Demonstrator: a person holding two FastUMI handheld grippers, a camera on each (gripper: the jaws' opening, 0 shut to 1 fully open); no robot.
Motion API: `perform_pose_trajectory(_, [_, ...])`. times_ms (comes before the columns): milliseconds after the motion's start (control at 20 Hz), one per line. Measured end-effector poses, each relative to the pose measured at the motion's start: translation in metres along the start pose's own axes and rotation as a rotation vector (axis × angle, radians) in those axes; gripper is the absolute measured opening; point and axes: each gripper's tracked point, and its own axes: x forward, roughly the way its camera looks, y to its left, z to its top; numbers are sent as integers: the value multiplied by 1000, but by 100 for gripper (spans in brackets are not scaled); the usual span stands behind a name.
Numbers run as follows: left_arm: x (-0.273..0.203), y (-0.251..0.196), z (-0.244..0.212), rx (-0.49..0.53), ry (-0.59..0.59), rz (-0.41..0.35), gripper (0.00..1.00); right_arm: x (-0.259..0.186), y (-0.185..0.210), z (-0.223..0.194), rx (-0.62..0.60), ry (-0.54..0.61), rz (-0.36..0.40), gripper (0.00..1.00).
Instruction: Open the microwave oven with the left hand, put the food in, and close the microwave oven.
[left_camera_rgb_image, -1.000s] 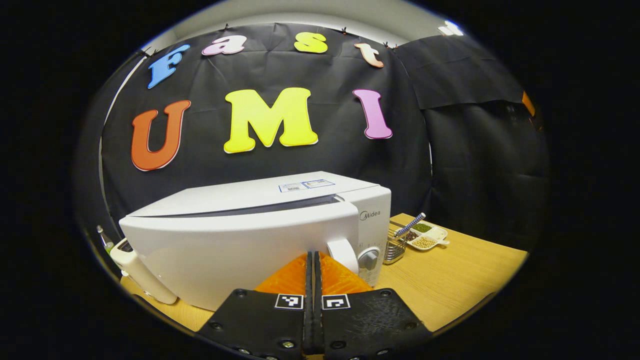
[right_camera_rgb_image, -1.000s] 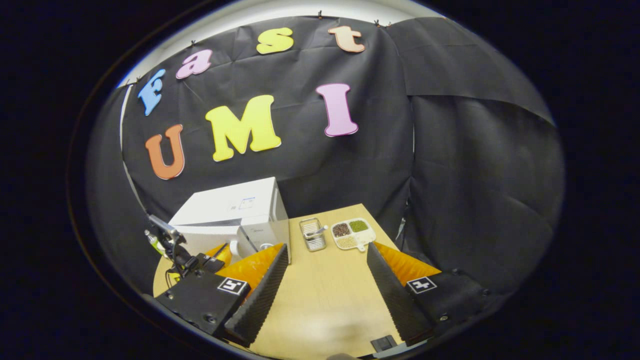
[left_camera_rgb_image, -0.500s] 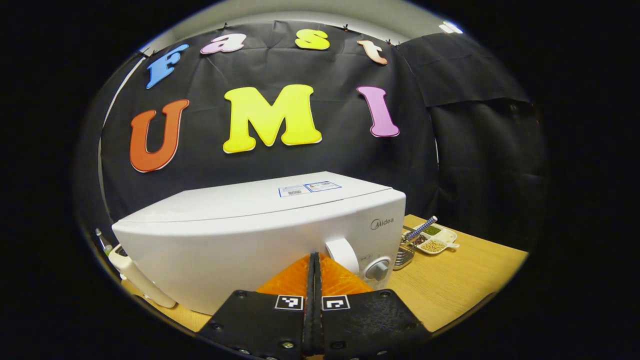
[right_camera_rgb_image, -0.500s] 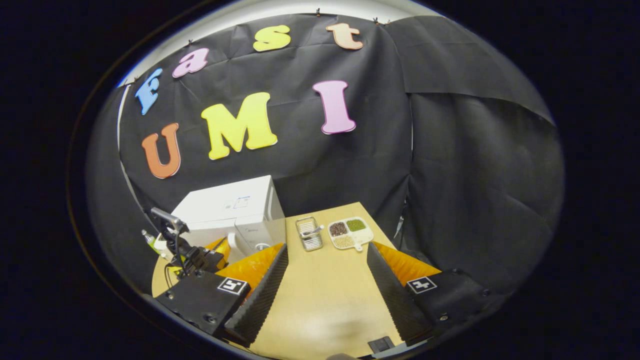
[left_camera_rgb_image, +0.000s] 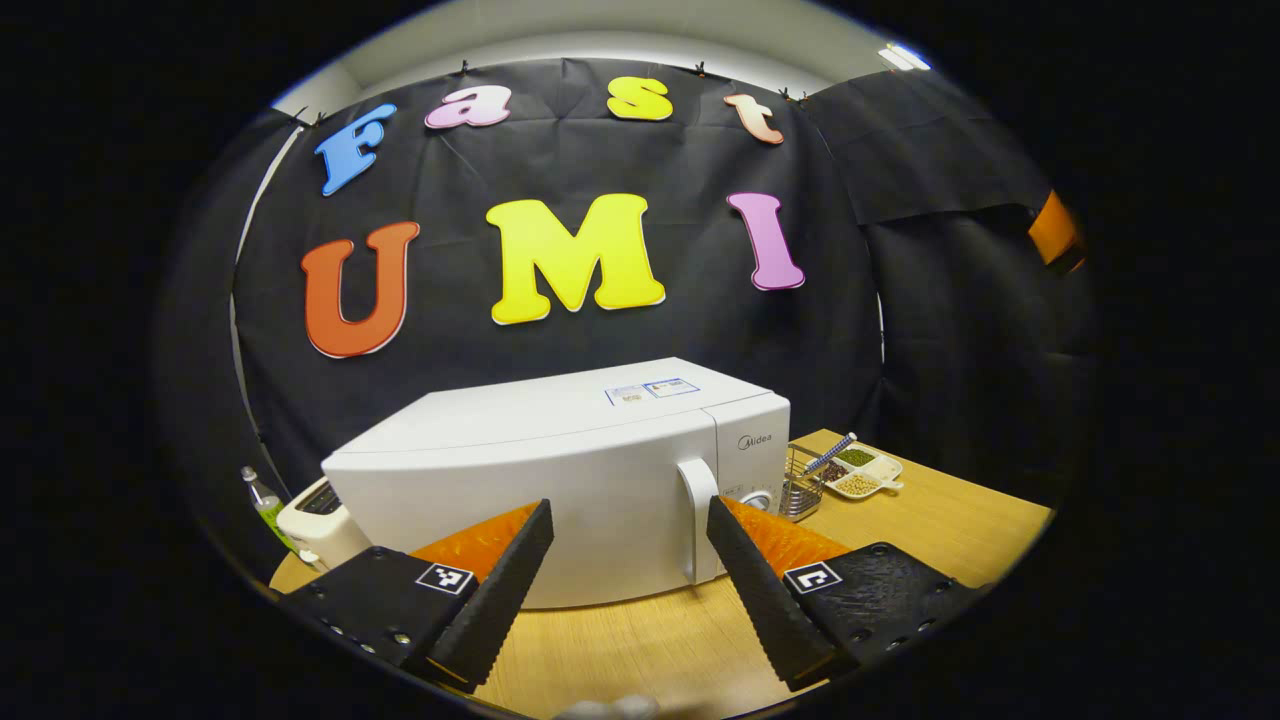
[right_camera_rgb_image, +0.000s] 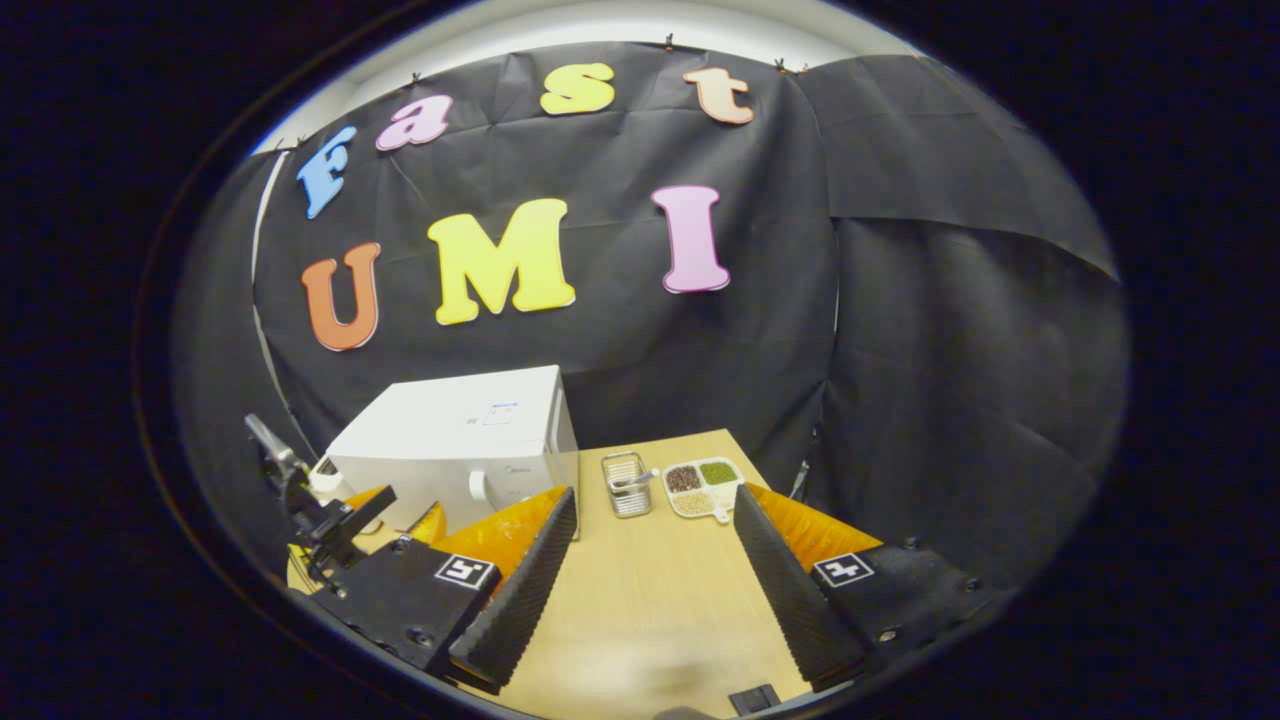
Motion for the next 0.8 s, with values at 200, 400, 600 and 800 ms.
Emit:
perform_pose_trajectory(200, [-68, 20, 43, 3, -26, 39, 96, -8, 25, 18, -39, -72, 41, 100])
perform_pose_trajectory(400, [-115, 50, 76, -82, -8, 89, 96, -20, 58, 38, -71, -151, 90, 92])
perform_pose_trajectory(600, [-143, 99, 107, -125, -42, 215, 96, -31, 88, 53, -82, -217, 136, 92])
perform_pose_trajectory(800, [-152, 111, 129, -109, -64, 233, 94, -38, 109, 57, -67, -237, 185, 100])
